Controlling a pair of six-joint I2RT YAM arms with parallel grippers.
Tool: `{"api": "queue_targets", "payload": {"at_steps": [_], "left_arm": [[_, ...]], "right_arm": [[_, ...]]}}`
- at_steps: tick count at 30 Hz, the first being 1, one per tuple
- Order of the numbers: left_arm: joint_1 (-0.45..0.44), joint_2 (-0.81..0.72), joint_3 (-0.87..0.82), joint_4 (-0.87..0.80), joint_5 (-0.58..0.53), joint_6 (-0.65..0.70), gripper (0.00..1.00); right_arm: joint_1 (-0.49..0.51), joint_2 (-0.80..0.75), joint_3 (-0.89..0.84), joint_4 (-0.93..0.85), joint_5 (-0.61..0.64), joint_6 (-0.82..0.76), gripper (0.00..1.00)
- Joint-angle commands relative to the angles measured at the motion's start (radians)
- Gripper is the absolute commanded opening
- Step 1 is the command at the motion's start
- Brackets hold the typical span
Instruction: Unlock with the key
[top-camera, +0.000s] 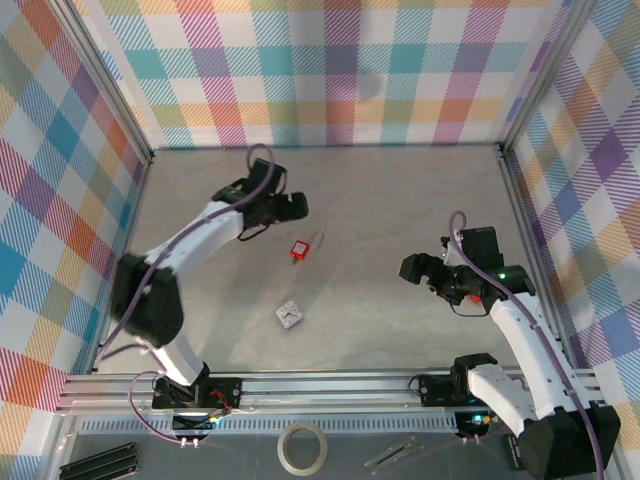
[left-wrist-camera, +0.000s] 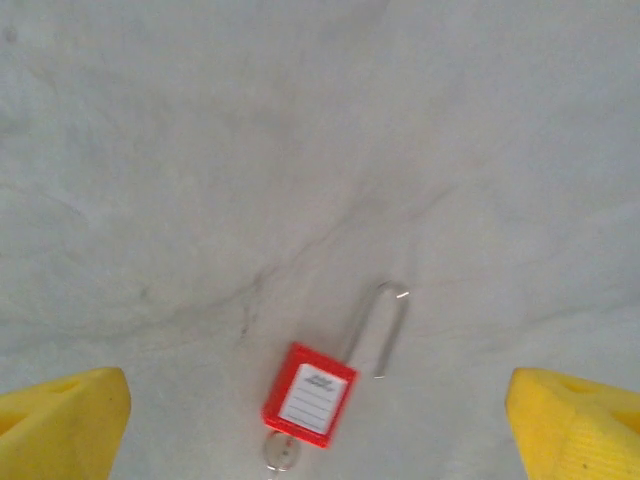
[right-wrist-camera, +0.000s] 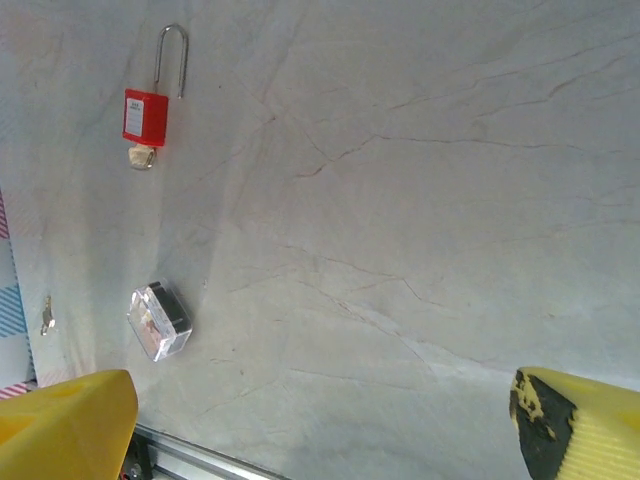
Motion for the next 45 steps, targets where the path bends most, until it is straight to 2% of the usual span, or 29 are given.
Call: {"api": "queue_targets", "payload": {"at_steps": [1, 6, 9, 16, 20, 25, 29, 31, 33, 37, 42, 45], "left_arm": [[0.014, -0.148, -0.067, 0.131, 0.083, -0.041, 0.97], [0.017, -0.361, -0.181, 0.220, 0.107, 0.043, 1.00], [0.016, -0.463, -0.242, 0.258, 0.082, 0.069, 1.00], [0.016, -0.587, -0.302, 0.104, 0.050, 0.085, 1.00], [0.016, -0.658, -0.364, 0.094, 0.066, 0.078, 1.00], [0.017, -0.718, -0.386, -0.014, -0.072, 0.042, 1.00], [0.034, -0.718, -0.356, -0.205, -0.217, -0.076, 1.00], [0.091, -0.689, -0.348, -0.323, -0.249, -0.162, 1.00], [0.183, -0.649, -0.364, -0.383, -0.184, -0.207, 1.00], [0.336, -0.629, -0.482, -0.324, -0.070, -0.305, 1.00], [0.434, -0.629, -0.562, -0.301, -0.115, -0.389, 1.00], [0.473, -0.627, -0.577, -0.327, -0.211, -0.385, 1.00]], "right_arm": [[0.000, -0.034, 0.062, -0.136, 0.069, -0.006, 0.96], [-0.005, -0.048, 0.160, -0.268, 0.156, -0.011, 0.98], [-0.011, -0.044, 0.214, -0.333, 0.207, -0.022, 0.99], [-0.026, -0.026, 0.216, -0.377, 0.223, -0.015, 0.99], [-0.064, -0.020, 0.238, -0.412, 0.276, -0.002, 0.99], [-0.107, -0.002, 0.222, -0.372, 0.231, -0.006, 0.98], [-0.107, 0.015, 0.190, -0.294, 0.134, -0.005, 0.98], [-0.107, 0.015, 0.186, -0.263, 0.113, -0.020, 0.99], [-0.107, 0.022, 0.191, -0.242, 0.096, -0.036, 0.99], [-0.107, 0.056, 0.209, -0.220, 0.053, -0.067, 0.99], [-0.107, 0.066, 0.209, -0.190, -0.011, -0.091, 0.99], [-0.106, 0.063, 0.188, -0.157, -0.072, -0.079, 0.99]]}}
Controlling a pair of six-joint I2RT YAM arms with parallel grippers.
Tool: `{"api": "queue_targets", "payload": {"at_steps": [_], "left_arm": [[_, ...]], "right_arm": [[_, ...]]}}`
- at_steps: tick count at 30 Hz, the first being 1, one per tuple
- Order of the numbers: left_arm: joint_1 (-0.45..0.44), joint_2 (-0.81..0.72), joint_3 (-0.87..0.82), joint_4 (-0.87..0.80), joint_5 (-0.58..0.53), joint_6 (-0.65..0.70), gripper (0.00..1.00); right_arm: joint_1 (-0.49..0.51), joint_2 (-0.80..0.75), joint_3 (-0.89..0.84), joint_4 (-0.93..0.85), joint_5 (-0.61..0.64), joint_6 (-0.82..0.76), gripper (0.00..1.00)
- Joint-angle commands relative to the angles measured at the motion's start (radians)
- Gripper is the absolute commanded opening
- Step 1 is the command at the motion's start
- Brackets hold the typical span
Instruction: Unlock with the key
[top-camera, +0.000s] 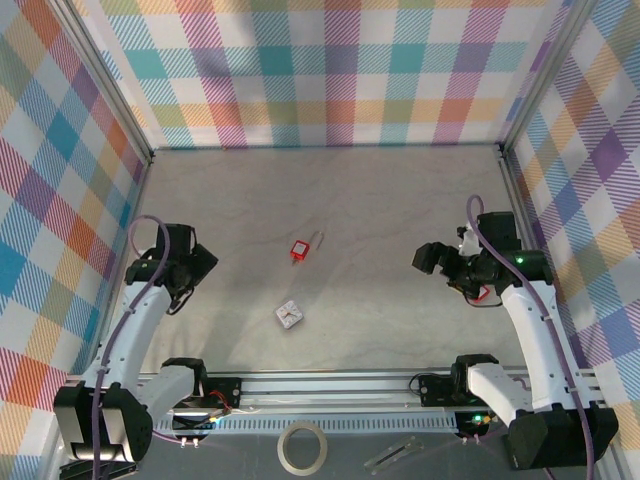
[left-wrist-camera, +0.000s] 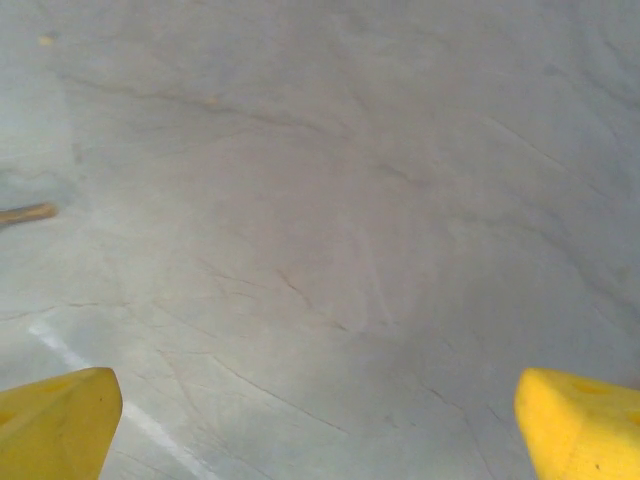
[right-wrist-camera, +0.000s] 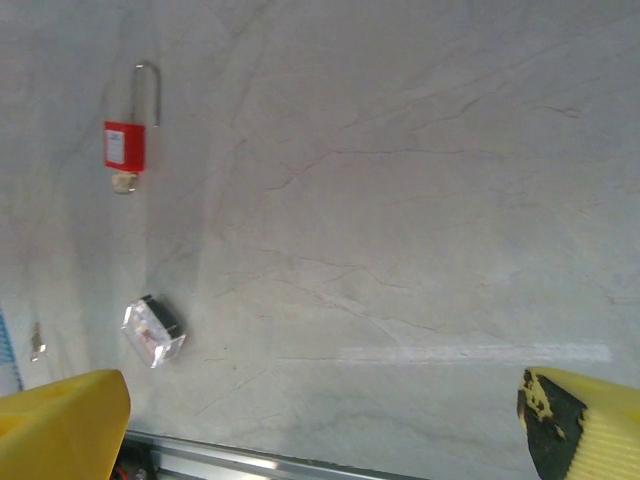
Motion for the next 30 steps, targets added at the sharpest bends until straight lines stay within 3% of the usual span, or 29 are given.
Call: {"api": "queue_targets", "payload": {"at_steps": [1, 6, 10, 19, 30], "left_arm": [[0.071, 0.000, -0.019, -0.026, -0.055, -0.042, 1.00], [0.217, 0.008, -0.092, 0.019, 0.003, -0.026, 1.00], [0.269, 0.053, -0.123, 0.025, -0.078, -0.004, 1.00], [0.367, 0.129, -0.183, 0.097, -0.121, 0.008, 1.00], [0.535, 0.190, -0.234, 0.196, -0.053, 0.087, 0.96]], "right_arm": [[-0.006, -0.008, -0.013, 0.060, -0.118, -0.007, 0.99], [-0.005, -0.018, -0.022, 0.076, -0.180, -0.015, 0.99], [-0.006, -0.029, -0.012, 0.067, -0.204, -0.032, 0.98], [-0.005, -0.029, -0.025, 0.085, -0.251, -0.043, 0.98], [-0.006, -0.034, -0.047, 0.096, -0.267, -0.047, 0.98]]}}
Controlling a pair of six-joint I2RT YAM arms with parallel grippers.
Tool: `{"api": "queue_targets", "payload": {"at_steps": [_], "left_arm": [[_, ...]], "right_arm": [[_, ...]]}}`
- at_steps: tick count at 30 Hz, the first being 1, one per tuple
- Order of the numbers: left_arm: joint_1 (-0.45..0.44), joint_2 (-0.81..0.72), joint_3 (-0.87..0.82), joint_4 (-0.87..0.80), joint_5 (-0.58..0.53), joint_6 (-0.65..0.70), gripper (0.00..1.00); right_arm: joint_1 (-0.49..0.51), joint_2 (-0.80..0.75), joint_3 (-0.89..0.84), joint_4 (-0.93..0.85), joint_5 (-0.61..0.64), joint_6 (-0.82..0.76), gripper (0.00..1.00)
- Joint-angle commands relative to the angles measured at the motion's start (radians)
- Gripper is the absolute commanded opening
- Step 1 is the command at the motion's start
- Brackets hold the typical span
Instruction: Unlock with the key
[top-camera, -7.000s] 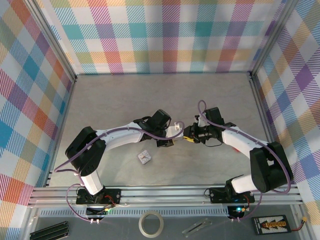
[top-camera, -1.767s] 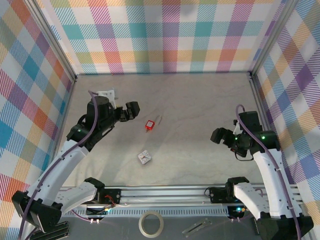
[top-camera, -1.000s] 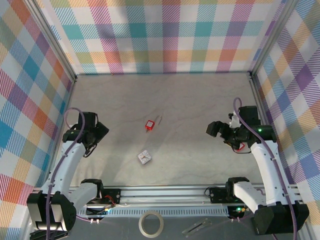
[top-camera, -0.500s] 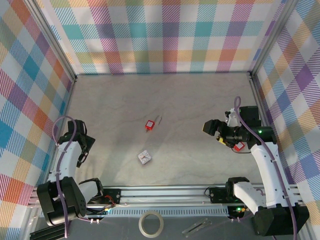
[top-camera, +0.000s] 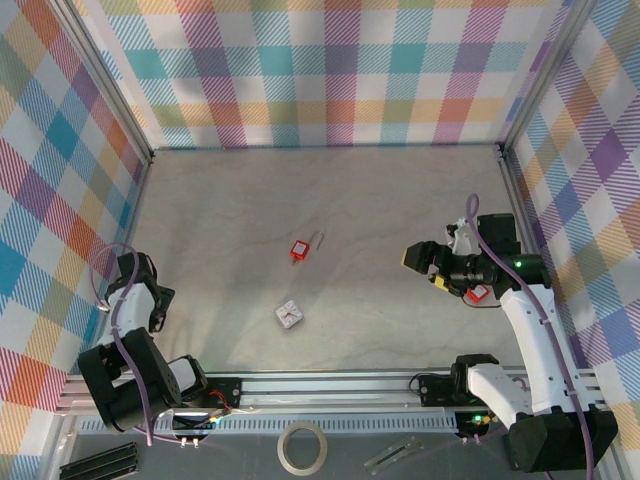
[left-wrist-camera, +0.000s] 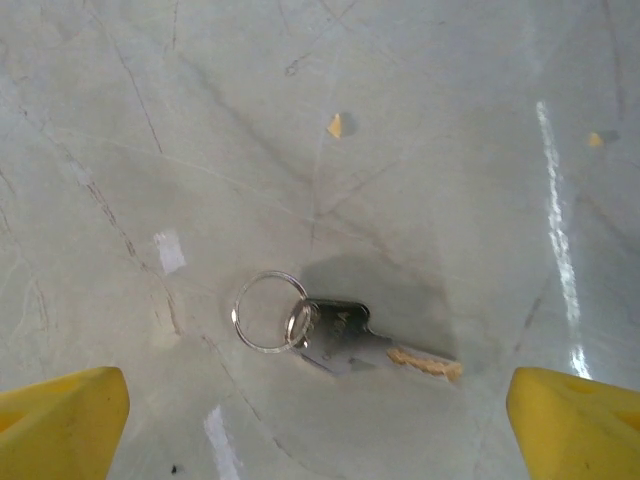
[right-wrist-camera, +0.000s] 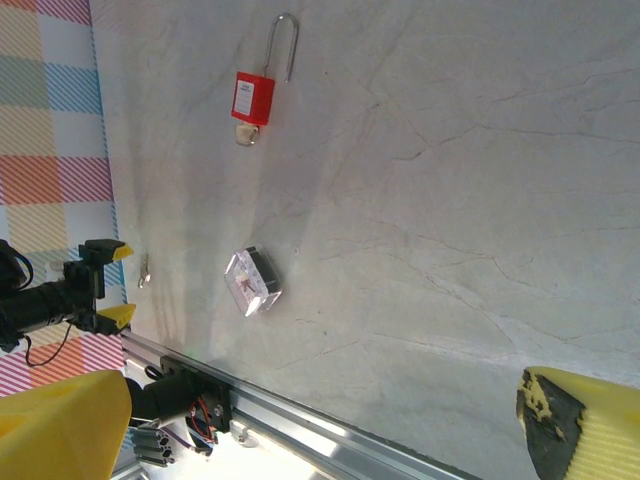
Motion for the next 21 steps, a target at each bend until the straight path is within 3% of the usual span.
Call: {"api": "queue_targets", "payload": {"at_steps": [1, 12, 21], "left_arm": [[0.039, 0.027, -0.016, 0.047, 0.023, 0.043, 0.95], [0.111, 0.092, -0.032, 0.145, 0.084, 0.072, 0.84], [0.112, 0.102, -0.045, 0.175, 0.117, 0.078, 0.75]], "right_arm": [[-0.006, -0.012, -0.008, 0.023, -0.032, -0.019, 0.98], [-0.005, -0.013, -0.018, 0.028, -0.040, -0.005, 0.98], [-0.005, -0.006, -0.017, 0.037, -0.040, 0.004, 0.98]]}}
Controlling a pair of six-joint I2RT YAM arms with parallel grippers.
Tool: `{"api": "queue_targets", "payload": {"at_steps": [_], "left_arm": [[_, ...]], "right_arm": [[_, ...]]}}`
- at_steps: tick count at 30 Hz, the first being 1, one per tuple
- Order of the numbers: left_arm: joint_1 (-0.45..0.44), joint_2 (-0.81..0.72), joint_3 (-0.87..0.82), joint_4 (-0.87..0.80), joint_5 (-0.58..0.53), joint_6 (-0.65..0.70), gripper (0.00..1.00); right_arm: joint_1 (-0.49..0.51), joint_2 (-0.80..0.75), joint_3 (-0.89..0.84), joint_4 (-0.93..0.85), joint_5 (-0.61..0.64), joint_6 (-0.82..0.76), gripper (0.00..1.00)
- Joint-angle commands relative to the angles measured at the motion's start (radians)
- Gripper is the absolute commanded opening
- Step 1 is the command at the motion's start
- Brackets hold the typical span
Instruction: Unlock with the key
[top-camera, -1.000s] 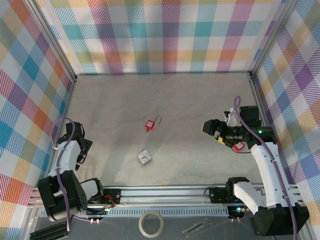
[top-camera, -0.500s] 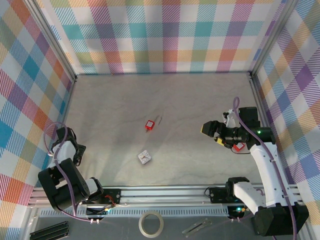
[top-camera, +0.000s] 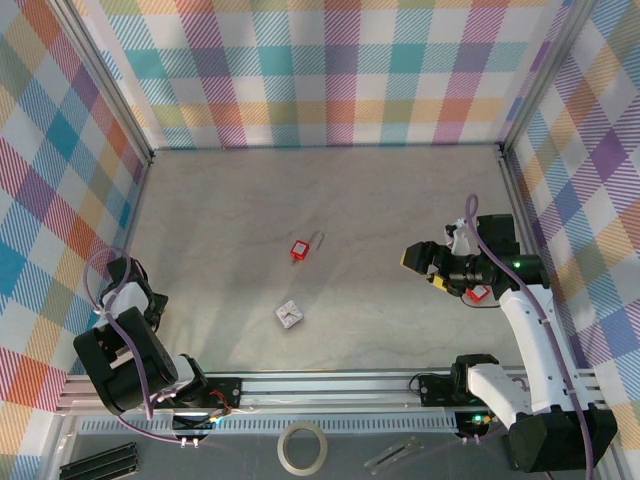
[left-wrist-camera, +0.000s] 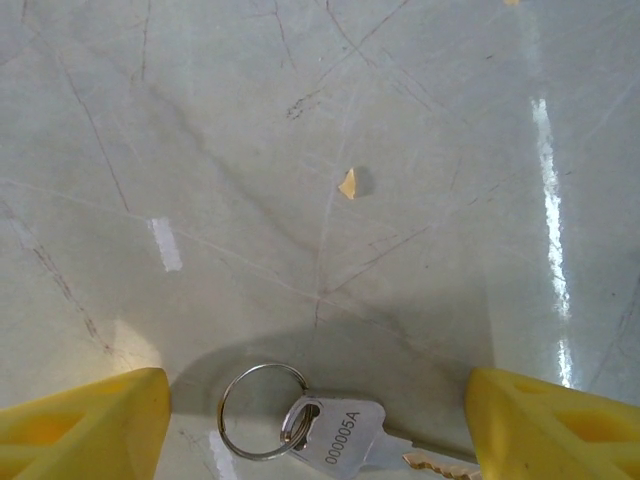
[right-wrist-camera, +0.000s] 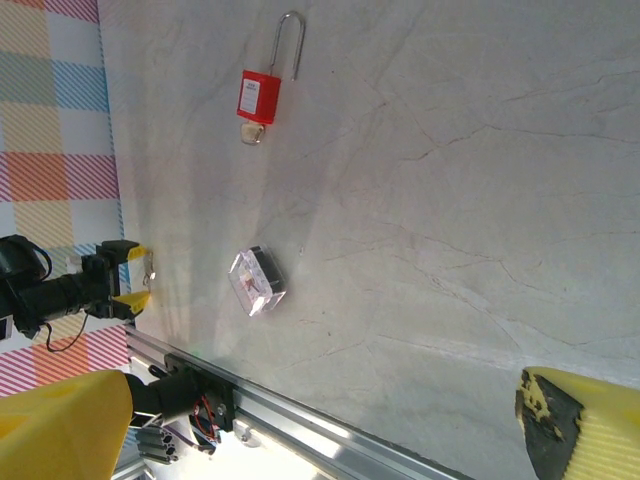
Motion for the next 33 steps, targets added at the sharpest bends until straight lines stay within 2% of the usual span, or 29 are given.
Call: {"api": "queue_targets", "payload": {"at_steps": [1, 8, 18, 20, 31, 33], "left_arm": [[0.016, 0.002, -0.025, 0.045, 0.051, 0.012, 0.75], [0.016, -0.006, -0.028, 0.053, 0.075, 0.016, 0.63], [0.017, -0.044, -0.044, 0.076, 0.134, 0.044, 0.32], [0.016, -0.056, -0.047, 0.073, 0.142, 0.050, 0.29], [0.016, -0.123, -0.107, 0.093, 0.270, 0.056, 0.00], [0.016, -0.138, -0.110, 0.086, 0.298, 0.055, 0.00]], "right_arm": [[-0.005, -0.006, -0.001, 0.014, -0.023, 0.003, 0.98], [-0.004, -0.003, 0.001, 0.014, -0.030, 0.002, 0.98], [-0.005, 0.001, 0.006, 0.029, -0.045, 0.015, 0.97], [-0.004, 0.004, 0.006, 0.039, -0.054, 0.020, 0.98], [-0.004, 0.035, 0.002, 0.078, -0.078, 0.040, 0.97], [-0.004, 0.039, -0.002, 0.084, -0.080, 0.043, 0.97]]}}
